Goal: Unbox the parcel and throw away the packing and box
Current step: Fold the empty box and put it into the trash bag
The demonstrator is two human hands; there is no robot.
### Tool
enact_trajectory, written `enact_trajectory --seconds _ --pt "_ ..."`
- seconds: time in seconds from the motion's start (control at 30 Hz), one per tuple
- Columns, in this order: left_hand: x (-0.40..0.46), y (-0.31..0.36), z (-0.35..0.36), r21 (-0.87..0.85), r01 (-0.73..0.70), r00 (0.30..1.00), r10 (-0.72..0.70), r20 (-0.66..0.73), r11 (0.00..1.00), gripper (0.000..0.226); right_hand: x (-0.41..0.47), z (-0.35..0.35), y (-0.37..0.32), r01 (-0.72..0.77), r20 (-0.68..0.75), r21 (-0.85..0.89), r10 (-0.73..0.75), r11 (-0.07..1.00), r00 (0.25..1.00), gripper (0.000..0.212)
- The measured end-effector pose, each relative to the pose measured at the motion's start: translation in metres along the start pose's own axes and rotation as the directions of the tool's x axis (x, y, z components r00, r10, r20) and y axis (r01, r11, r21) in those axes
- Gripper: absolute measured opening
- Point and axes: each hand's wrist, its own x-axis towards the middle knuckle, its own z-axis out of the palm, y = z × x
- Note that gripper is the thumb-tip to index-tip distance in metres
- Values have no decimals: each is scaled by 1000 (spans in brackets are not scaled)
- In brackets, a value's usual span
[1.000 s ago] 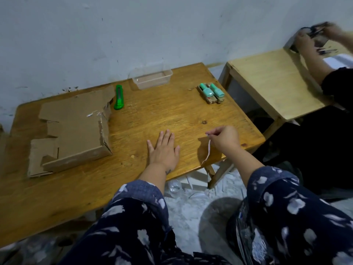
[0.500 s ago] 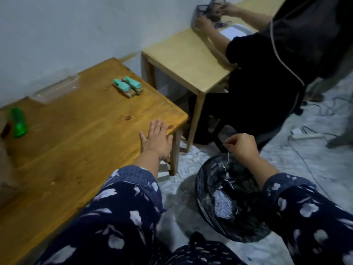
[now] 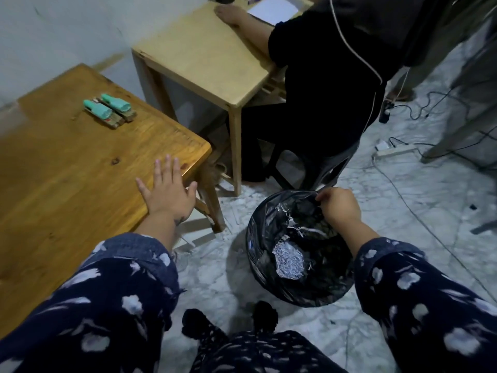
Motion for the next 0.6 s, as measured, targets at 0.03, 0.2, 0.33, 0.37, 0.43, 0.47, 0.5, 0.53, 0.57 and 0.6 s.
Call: enact_trajectory --seconds 0.03,0.2,0.33,0.37,0.43,0.47,0.5,0.53,0.57,0.6 --pt "0 1 -1 2 0 1000 0 1 1000 71 1 0 0 1 -2 -5 -1 1000 1000 32" --pt "-1 3 -4 -2 9 1000 -9 22 1000 72 2 -7 1 29 57 -63 -26 998 998 28" --pt "-4 7 -9 -29 21 999 -20 47 999 72 3 -9 -9 63 122 -56 -55 996 991 28" --pt "-5 8 -11 -38 22 998 -20 54 999 72 3 -10 -15 79 132 -55 -72 995 989 29" --pt "-7 7 -17 -70 17 996 -10 87 997 71 1 -11 -30 122 150 -58 -112 991 982 31" --pt "-9 7 -20 -98 15 994 -4 106 995 71 1 -11 -38 151 157 -59 -140 987 978 30" --pt "-11 5 -23 -131 15 992 1 123 991 70 0 -10 -48 186 162 -61 -174 981 971 28" --pt "-15 4 -27 -165 18 991 4 133 986 70 0 -9 -58 222 162 -65 -210 973 964 27" --pt "-20 2 -31 -192 22 991 4 137 981 68 -2 -9 -70 256 162 -66 -243 964 956 25" --pt "-27 -1 -35 -212 29 991 0 134 977 67 -4 -9 -83 286 166 -64 -273 956 948 23"
